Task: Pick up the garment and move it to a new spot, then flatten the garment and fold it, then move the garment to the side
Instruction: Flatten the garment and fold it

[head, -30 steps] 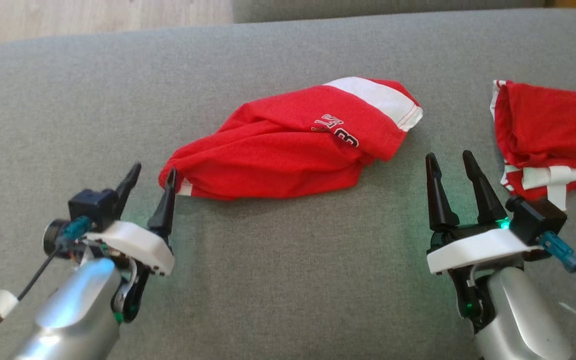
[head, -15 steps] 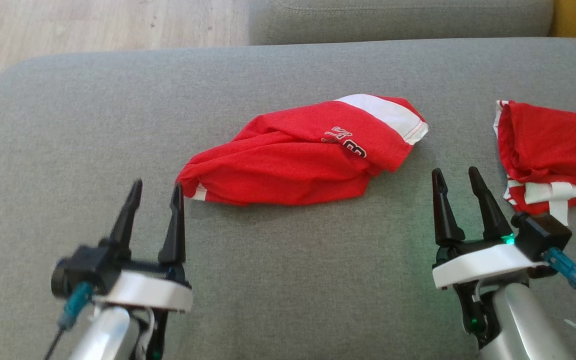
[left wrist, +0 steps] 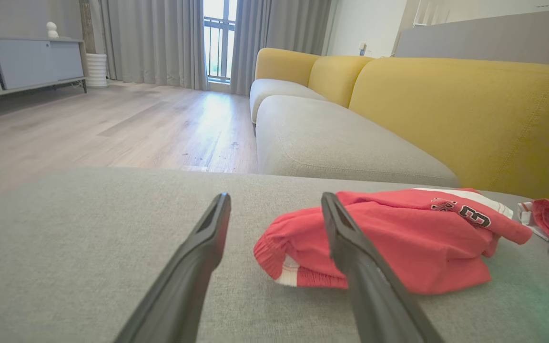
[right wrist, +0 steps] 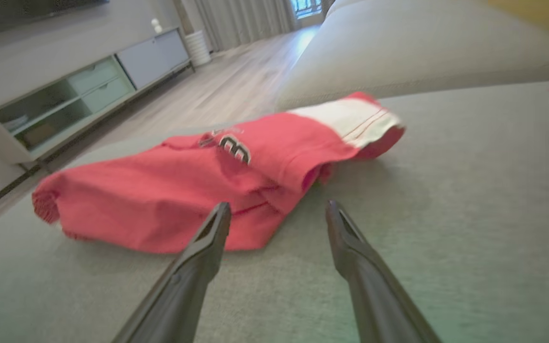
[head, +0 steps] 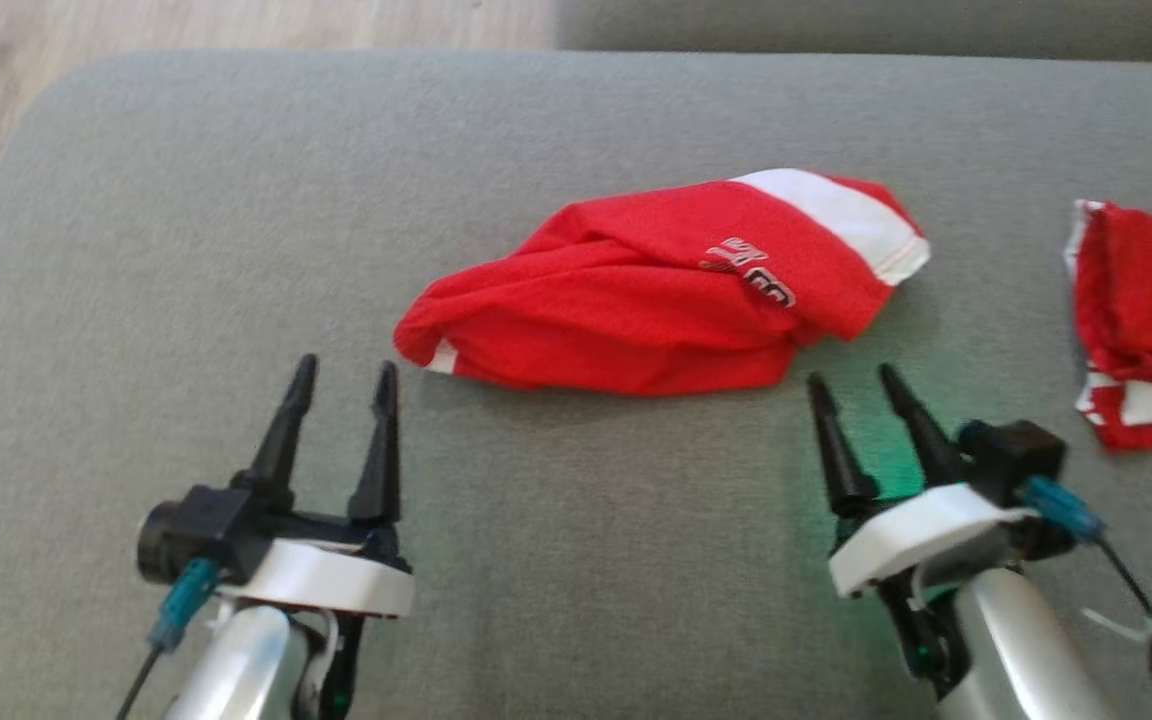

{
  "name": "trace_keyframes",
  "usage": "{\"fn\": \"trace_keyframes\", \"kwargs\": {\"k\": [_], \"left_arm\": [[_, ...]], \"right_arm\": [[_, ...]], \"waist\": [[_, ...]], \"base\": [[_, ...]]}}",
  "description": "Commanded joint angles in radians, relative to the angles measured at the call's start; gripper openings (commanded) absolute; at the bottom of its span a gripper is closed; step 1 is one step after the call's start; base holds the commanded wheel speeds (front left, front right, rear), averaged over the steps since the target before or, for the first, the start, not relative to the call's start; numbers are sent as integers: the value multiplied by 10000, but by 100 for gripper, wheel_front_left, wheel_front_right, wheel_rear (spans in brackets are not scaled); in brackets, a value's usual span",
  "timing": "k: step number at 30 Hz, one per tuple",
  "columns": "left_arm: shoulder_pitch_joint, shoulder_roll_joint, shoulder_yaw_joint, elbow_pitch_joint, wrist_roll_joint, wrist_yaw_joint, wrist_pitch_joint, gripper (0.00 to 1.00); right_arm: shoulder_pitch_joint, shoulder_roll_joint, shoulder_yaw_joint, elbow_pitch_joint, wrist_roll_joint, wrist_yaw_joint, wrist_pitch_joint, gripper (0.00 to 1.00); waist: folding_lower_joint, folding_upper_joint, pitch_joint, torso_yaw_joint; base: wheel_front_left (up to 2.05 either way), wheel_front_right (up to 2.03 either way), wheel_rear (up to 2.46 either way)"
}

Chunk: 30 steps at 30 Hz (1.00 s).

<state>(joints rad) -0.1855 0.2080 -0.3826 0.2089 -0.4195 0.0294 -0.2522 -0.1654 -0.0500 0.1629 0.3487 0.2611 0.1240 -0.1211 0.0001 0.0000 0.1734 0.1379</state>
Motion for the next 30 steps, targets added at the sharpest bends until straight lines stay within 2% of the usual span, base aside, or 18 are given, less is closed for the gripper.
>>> {"fn": "trace_keyframes", "kwargs": {"k": [1,7,12,13,14,15,23,30], "left_arm": [[-420,-26,439,-132,140,-122,-94,100],[-477,-444,635,283,419,-467,-95,100],[-475,-681,858,514,646,-677,-95,100],[-465,-719,913,536,685,-708,-95,100],[-450,-749,960,567,726,-740,-95,100],[-435,-771,992,612,769,-774,-95,100],[-429,-889,1305,781,1056,-954,-95,100],[-284,-961,1523,823,1208,-1039,-95,100]], "right_arm": [[-558,-3,439,-67,9,67,206,100],[-1125,-3,751,1068,235,67,730,100],[-1545,-3,905,1921,701,67,568,100],[-1616,-3,951,2061,785,67,510,87],[-1685,-3,999,2198,838,67,450,41],[-1757,-3,1045,2327,866,67,385,0],[-2065,-3,1119,2683,1083,67,-493,0],[-1701,-3,755,2182,996,67,-1009,0]], "waist": [[-1,0,212,265],[-1,0,353,656],[-1,0,348,804],[-1,0,345,804],[-1,0,343,796],[-1,0,343,780],[-1,0,246,441],[-1,0,-85,44]], "base": [[0,0,0],[0,0,0],[0,0,0],[0,0,0],[0,0,0],[0,0,0],[0,0,0],[0,0,0]]}}
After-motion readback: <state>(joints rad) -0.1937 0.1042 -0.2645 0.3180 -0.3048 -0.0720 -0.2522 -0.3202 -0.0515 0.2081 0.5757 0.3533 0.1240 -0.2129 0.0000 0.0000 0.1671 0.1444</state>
